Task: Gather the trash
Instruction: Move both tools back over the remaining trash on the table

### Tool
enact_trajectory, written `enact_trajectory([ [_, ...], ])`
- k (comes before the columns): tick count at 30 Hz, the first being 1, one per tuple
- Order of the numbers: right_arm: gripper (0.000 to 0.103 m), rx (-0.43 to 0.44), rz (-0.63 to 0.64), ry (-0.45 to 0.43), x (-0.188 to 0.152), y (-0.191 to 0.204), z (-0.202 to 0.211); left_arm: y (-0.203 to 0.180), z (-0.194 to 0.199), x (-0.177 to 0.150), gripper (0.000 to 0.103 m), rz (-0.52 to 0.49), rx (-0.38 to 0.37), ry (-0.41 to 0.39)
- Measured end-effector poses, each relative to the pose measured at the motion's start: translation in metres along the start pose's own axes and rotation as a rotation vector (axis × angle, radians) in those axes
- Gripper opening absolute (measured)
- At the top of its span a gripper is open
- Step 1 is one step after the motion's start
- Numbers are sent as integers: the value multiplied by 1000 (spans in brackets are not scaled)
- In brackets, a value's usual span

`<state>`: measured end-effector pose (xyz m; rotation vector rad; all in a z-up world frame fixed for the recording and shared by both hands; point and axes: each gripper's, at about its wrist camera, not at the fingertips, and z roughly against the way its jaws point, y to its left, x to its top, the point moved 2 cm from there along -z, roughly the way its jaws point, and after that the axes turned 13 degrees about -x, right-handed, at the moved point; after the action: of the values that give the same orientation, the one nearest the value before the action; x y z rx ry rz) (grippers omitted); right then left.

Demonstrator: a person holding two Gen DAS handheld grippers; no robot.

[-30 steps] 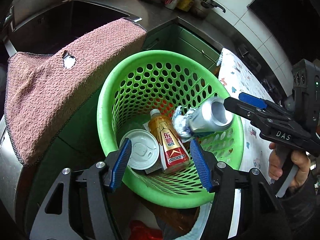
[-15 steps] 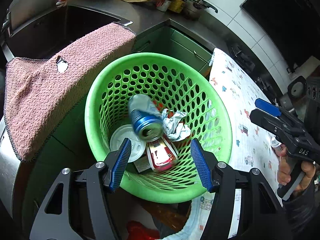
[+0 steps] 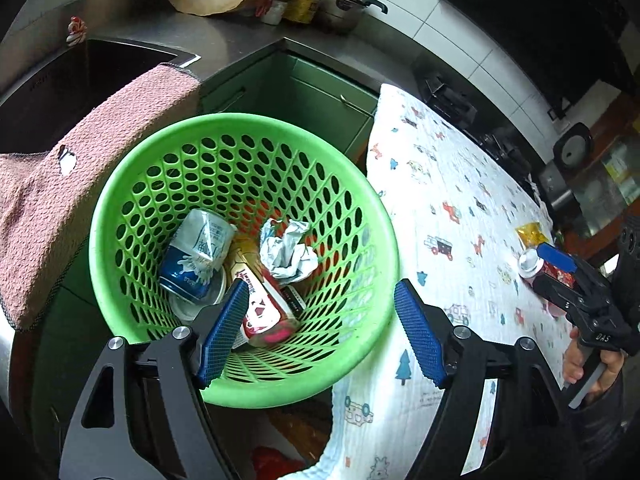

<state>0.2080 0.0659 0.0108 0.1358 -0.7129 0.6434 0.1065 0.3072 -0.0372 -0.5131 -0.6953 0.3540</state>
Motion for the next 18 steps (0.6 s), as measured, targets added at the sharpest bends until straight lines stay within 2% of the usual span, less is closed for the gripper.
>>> enact_trajectory([
  [9, 90, -186, -178, 18, -51, -131, 33, -59, -35, 2, 74, -92, -37, 52],
  [13, 90, -290, -262, 36, -66, -185, 52, -97, -55, 3, 75, -163, -86, 77],
  [18, 90, -376, -384, 77, -84, -246, 71, -145, -86, 1, 75, -268, -146, 131],
])
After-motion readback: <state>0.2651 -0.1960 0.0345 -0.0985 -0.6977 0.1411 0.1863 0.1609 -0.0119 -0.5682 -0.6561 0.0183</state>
